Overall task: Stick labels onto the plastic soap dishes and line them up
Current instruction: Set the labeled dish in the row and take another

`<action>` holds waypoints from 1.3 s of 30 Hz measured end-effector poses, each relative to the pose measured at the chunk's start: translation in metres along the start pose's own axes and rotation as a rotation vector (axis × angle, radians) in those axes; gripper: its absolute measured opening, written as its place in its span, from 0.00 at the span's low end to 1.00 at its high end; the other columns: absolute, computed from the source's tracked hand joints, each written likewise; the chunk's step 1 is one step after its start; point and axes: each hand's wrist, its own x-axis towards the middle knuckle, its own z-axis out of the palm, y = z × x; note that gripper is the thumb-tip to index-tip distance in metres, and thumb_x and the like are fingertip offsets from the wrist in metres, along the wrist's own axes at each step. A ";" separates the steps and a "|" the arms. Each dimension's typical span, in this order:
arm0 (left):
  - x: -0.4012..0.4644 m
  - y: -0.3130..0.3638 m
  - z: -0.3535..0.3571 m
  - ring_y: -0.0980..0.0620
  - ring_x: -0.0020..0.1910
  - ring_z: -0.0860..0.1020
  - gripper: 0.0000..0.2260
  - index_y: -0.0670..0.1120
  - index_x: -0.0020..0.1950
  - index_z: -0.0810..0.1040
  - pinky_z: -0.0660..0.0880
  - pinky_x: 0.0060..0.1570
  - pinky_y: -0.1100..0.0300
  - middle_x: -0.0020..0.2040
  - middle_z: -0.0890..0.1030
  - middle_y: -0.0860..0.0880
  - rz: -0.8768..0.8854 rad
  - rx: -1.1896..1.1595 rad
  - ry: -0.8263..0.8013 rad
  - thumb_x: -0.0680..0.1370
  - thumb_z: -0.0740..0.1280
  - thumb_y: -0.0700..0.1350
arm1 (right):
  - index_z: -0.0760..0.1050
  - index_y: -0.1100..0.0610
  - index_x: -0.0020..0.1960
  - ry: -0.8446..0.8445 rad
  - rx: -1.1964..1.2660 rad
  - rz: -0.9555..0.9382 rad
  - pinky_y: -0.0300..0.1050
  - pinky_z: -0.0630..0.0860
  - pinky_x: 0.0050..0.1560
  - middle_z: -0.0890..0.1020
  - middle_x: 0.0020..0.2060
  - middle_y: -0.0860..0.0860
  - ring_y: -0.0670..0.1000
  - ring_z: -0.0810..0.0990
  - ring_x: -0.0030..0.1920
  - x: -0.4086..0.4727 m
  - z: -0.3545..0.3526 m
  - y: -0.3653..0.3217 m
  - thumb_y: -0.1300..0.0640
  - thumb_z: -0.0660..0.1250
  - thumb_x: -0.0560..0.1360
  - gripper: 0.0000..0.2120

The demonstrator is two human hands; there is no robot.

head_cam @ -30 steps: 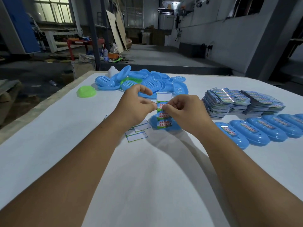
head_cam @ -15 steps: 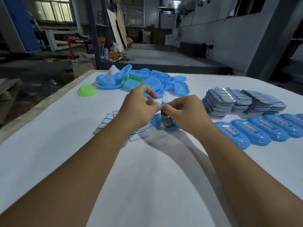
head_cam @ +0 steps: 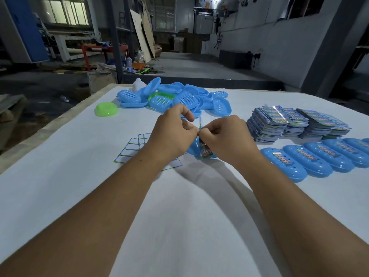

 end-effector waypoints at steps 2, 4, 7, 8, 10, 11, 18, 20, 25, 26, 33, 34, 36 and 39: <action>0.000 0.000 0.001 0.58 0.36 0.79 0.12 0.54 0.43 0.71 0.74 0.37 0.62 0.38 0.84 0.54 -0.003 0.005 0.005 0.74 0.72 0.41 | 0.84 0.61 0.38 -0.006 -0.011 -0.011 0.52 0.77 0.35 0.82 0.31 0.58 0.58 0.77 0.34 0.000 0.000 0.000 0.52 0.66 0.72 0.14; 0.000 0.000 0.001 0.59 0.34 0.78 0.11 0.54 0.43 0.71 0.72 0.35 0.64 0.37 0.83 0.54 -0.006 0.001 0.008 0.74 0.72 0.41 | 0.84 0.59 0.37 -0.021 0.017 -0.006 0.50 0.77 0.33 0.82 0.30 0.55 0.56 0.78 0.32 0.000 0.000 0.001 0.52 0.66 0.73 0.13; 0.001 0.000 -0.001 0.61 0.33 0.78 0.11 0.53 0.43 0.71 0.71 0.30 0.69 0.36 0.83 0.55 -0.014 0.008 0.018 0.74 0.72 0.43 | 0.84 0.56 0.34 -0.028 0.060 0.009 0.44 0.72 0.30 0.81 0.26 0.50 0.47 0.73 0.25 0.001 -0.001 0.002 0.53 0.67 0.74 0.13; 0.001 0.000 -0.001 0.60 0.34 0.78 0.11 0.53 0.43 0.71 0.70 0.29 0.71 0.36 0.83 0.55 -0.016 0.011 0.020 0.74 0.73 0.43 | 0.84 0.55 0.34 -0.024 0.066 0.014 0.44 0.74 0.31 0.82 0.26 0.48 0.47 0.73 0.25 0.001 -0.001 0.002 0.53 0.67 0.74 0.13; 0.002 0.001 -0.001 0.59 0.34 0.78 0.11 0.53 0.43 0.71 0.71 0.31 0.66 0.37 0.83 0.55 -0.021 0.015 0.022 0.74 0.73 0.44 | 0.85 0.54 0.35 -0.010 0.073 0.022 0.46 0.78 0.34 0.83 0.28 0.46 0.48 0.79 0.30 0.002 -0.002 0.001 0.54 0.68 0.74 0.11; 0.002 0.001 -0.001 0.58 0.34 0.78 0.11 0.53 0.43 0.72 0.71 0.32 0.63 0.37 0.82 0.54 -0.026 0.019 0.027 0.74 0.73 0.43 | 0.85 0.54 0.36 -0.003 0.077 0.028 0.48 0.81 0.36 0.84 0.29 0.46 0.48 0.81 0.33 0.002 -0.002 0.001 0.54 0.68 0.73 0.11; 0.006 -0.007 -0.004 0.60 0.35 0.76 0.07 0.53 0.39 0.76 0.70 0.36 0.63 0.34 0.78 0.56 -0.065 0.088 0.111 0.73 0.71 0.43 | 0.84 0.60 0.36 -0.029 0.145 0.131 0.60 0.83 0.36 0.84 0.29 0.53 0.55 0.82 0.32 0.007 -0.008 0.010 0.57 0.65 0.73 0.12; 0.008 -0.010 -0.006 0.59 0.37 0.77 0.05 0.52 0.40 0.78 0.71 0.39 0.62 0.35 0.79 0.57 -0.077 0.109 0.118 0.74 0.70 0.43 | 0.84 0.58 0.34 -0.020 0.156 0.160 0.56 0.83 0.36 0.84 0.28 0.50 0.50 0.82 0.31 0.008 -0.009 0.012 0.57 0.65 0.73 0.12; 0.011 -0.015 -0.010 0.50 0.46 0.81 0.05 0.48 0.48 0.82 0.78 0.49 0.55 0.42 0.82 0.53 -0.146 0.191 0.142 0.77 0.66 0.44 | 0.83 0.58 0.31 -0.006 0.153 0.220 0.48 0.80 0.32 0.83 0.26 0.49 0.45 0.76 0.24 0.010 -0.011 0.017 0.58 0.64 0.72 0.14; 0.011 -0.015 -0.010 0.48 0.47 0.81 0.05 0.48 0.48 0.82 0.78 0.49 0.54 0.43 0.83 0.51 -0.154 0.220 0.149 0.77 0.66 0.44 | 0.83 0.59 0.32 -0.004 0.147 0.227 0.47 0.79 0.32 0.83 0.26 0.49 0.44 0.75 0.23 0.010 -0.011 0.018 0.58 0.64 0.71 0.14; 0.013 -0.023 -0.019 0.44 0.50 0.78 0.08 0.47 0.55 0.78 0.71 0.43 0.55 0.52 0.82 0.46 -0.205 0.560 0.132 0.77 0.65 0.46 | 0.83 0.60 0.32 -0.010 0.104 0.250 0.51 0.83 0.35 0.83 0.25 0.50 0.44 0.73 0.22 0.009 -0.011 0.016 0.56 0.64 0.71 0.14; 0.013 -0.024 -0.021 0.44 0.49 0.77 0.09 0.48 0.56 0.77 0.70 0.42 0.55 0.52 0.81 0.46 -0.230 0.654 0.106 0.77 0.66 0.47 | 0.83 0.61 0.32 -0.009 0.107 0.250 0.53 0.83 0.36 0.83 0.26 0.50 0.46 0.74 0.23 0.009 -0.011 0.015 0.56 0.64 0.71 0.14; 0.011 -0.026 -0.024 0.45 0.47 0.76 0.11 0.49 0.57 0.77 0.68 0.41 0.55 0.51 0.80 0.47 -0.268 0.840 0.027 0.77 0.66 0.49 | 0.82 0.61 0.33 -0.008 0.108 0.239 0.57 0.83 0.38 0.83 0.28 0.54 0.49 0.76 0.26 0.008 -0.011 0.014 0.54 0.64 0.71 0.14; 0.008 -0.028 -0.022 0.44 0.55 0.75 0.12 0.51 0.60 0.76 0.66 0.45 0.55 0.56 0.78 0.47 -0.262 1.028 -0.071 0.76 0.66 0.48 | 0.81 0.64 0.37 -0.009 0.108 0.205 0.61 0.82 0.39 0.83 0.34 0.62 0.58 0.77 0.32 0.006 -0.011 0.011 0.52 0.64 0.69 0.15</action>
